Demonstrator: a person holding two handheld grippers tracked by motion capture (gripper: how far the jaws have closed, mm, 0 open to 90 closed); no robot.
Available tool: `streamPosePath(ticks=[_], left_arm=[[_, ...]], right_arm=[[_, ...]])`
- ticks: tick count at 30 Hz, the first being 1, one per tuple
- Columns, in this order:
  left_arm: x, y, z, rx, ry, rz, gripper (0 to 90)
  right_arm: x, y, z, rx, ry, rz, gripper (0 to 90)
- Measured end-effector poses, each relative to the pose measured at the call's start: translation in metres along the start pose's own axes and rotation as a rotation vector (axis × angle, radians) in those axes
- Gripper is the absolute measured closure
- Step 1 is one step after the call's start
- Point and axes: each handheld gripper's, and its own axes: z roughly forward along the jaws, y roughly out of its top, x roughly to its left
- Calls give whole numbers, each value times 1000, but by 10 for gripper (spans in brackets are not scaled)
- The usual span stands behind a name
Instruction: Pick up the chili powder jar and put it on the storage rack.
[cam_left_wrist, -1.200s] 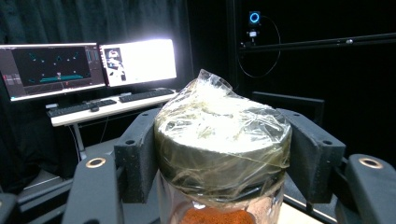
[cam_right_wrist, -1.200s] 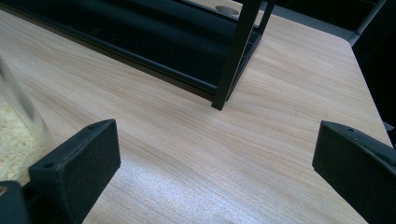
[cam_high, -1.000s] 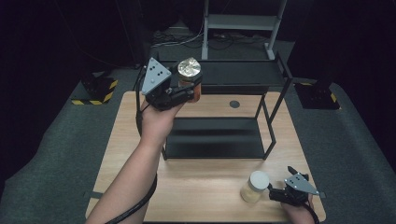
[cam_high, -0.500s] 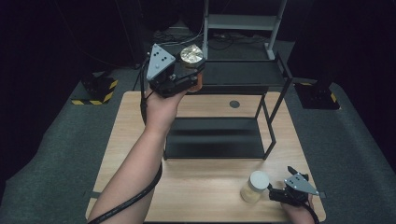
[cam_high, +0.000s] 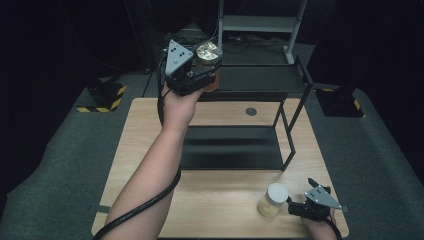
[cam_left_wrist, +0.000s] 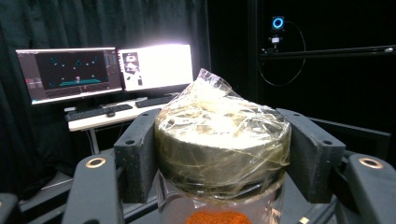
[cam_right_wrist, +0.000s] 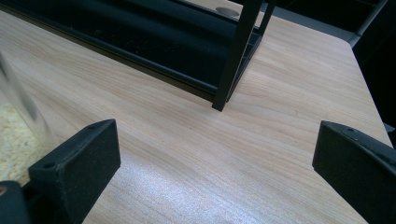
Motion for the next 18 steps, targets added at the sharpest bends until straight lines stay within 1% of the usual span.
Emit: streamPosePath(ticks=[3,5,9,13,18], left_arm=[[2,0,5,3,10,1,348],[3,-1,7,2,16,-6,348],[3,-5,11,0,17,-27,347],[3,-7,15,8,23,-34,347],[4,-9,18,13,23,-43,348]], right_arm=[[0,0,0,-1,1,-2,3],[0,0,0,-1,1,-1,3],[0,0,0,-1,3,-4,3],[1,0,0,-1,3,-17,3],[1,0,0,-3,2,-15,3]])
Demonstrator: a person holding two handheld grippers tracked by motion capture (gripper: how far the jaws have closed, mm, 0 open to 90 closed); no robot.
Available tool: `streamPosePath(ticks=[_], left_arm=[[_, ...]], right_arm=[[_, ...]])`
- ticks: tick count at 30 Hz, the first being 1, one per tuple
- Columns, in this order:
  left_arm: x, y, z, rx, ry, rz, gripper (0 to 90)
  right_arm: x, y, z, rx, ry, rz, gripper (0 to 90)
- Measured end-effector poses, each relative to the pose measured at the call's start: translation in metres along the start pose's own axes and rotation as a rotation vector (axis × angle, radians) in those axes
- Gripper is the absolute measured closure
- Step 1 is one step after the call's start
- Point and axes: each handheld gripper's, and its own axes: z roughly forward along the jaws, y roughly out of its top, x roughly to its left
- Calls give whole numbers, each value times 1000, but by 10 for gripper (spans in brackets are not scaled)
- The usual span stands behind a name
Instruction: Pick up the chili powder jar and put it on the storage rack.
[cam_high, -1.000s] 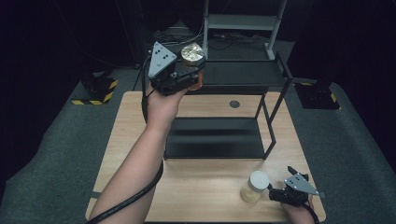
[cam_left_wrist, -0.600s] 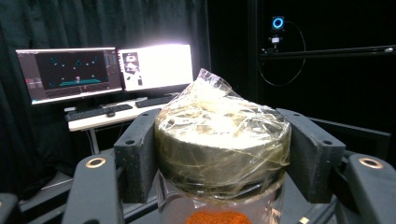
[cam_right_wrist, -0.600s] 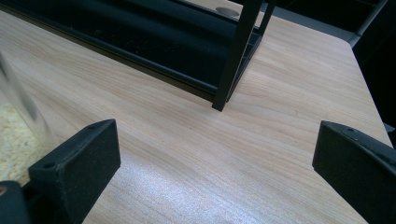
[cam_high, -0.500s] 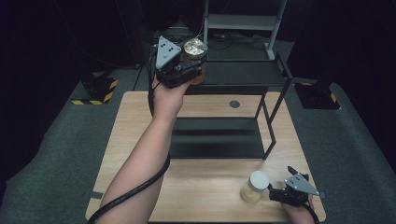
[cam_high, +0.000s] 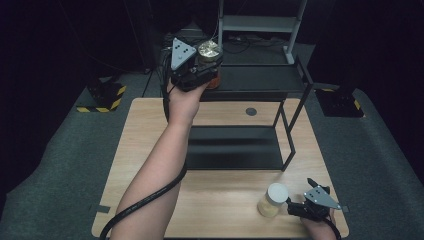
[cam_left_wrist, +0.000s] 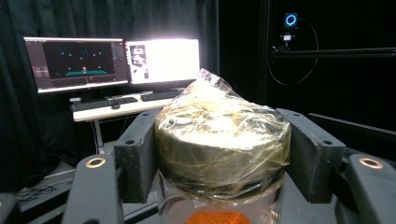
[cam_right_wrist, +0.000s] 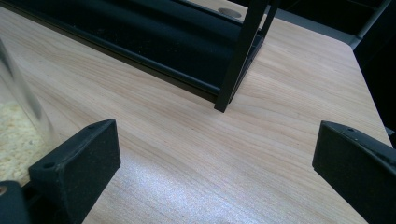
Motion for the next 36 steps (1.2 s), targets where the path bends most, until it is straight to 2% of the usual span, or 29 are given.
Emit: streamPosePath(ticks=[11,25,29,36], left_arm=[[2,-4,3,7,7,-21,346],[4,0,3,21,3,-11,331],[5,2,2,29,3,-37,235],[-1,5,-1,37,12,-24,25]], right_arm=[[0,0,0,-2,1,1,3],[0,1,0,4,-1,3,3],[0,1,0,6,0,0,3],[0,1,1,8,0,-3,3]])
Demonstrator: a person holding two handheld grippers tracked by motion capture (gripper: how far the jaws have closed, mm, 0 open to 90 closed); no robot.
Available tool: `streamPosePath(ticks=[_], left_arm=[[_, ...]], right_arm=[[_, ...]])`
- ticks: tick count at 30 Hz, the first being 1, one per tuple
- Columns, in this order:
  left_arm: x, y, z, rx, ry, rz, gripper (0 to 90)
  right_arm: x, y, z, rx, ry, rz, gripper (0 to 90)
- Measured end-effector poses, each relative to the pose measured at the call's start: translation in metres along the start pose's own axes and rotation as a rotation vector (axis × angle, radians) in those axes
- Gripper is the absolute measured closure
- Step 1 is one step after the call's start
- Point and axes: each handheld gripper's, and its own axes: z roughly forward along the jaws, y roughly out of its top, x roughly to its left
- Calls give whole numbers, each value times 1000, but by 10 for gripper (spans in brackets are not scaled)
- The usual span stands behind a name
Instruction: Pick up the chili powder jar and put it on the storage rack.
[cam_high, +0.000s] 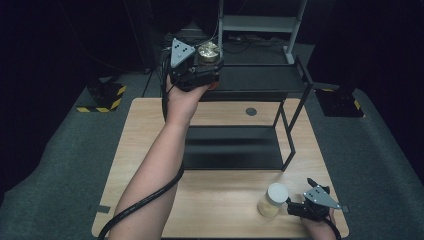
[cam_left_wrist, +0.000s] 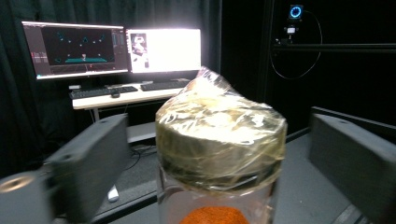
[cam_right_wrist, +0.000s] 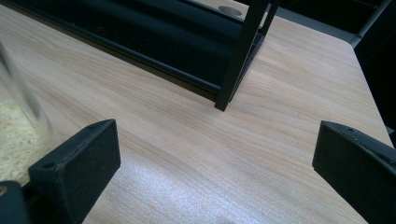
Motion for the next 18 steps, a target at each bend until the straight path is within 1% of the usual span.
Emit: streamPosePath(ticks=[2,4,9,12,16,18], left_arm=[[-3,0,-2,-4,7,8,4],[-5,1,-4,-3,12,28,4],[-6,1,-10,0,17,24,3],[-7,0,-15,-1,12,30,4],[-9,-2,-25,-4,15,33,4],[-11,-2,-30,-8,12,43,4]], right_arm=[[0,0,0,-1,0,1,3],[0,0,0,-1,0,1,3],[0,0,0,2,-1,-3,3],[0,0,0,2,-1,-3,3],[1,0,0,2,-2,-5,3],[1,0,0,2,-2,-5,3]])
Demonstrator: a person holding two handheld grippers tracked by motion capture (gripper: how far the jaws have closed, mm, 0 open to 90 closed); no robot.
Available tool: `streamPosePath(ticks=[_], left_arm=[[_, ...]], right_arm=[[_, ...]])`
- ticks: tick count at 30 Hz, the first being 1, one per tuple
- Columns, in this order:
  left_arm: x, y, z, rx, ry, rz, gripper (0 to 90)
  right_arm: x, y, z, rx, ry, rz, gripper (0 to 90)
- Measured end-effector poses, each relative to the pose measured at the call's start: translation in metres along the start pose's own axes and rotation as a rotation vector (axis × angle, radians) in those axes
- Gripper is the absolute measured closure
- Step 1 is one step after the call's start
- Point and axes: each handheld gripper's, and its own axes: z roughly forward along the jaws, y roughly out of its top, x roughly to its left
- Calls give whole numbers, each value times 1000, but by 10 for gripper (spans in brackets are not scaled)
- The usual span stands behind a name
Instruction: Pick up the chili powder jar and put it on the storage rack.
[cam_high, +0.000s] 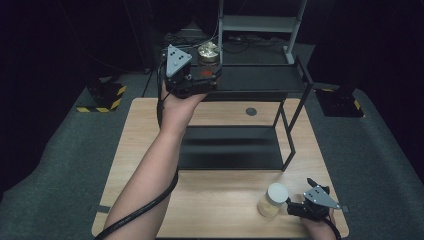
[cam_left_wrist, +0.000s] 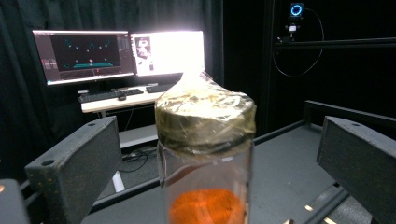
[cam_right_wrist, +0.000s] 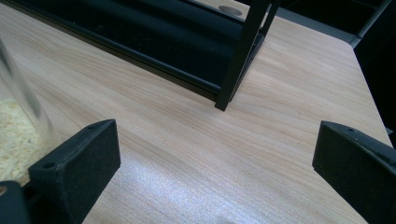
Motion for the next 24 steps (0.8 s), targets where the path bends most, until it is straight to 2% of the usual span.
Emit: streamPosePath(ticks=[6,16,20,24], left_arm=[[-5,-3,-17,-4,3,10,3],[-15,-12,-40,17,13,32,4],[-19,-19,-49,21,9,47,4],[-20,-28,-57,26,7,42,3]], right_arm=[[1,0,0,1,-1,-4,3],[1,1,0,4,-2,-12,3],[2,0,0,2,-3,-12,3],[2,1,0,4,-4,-16,3]])
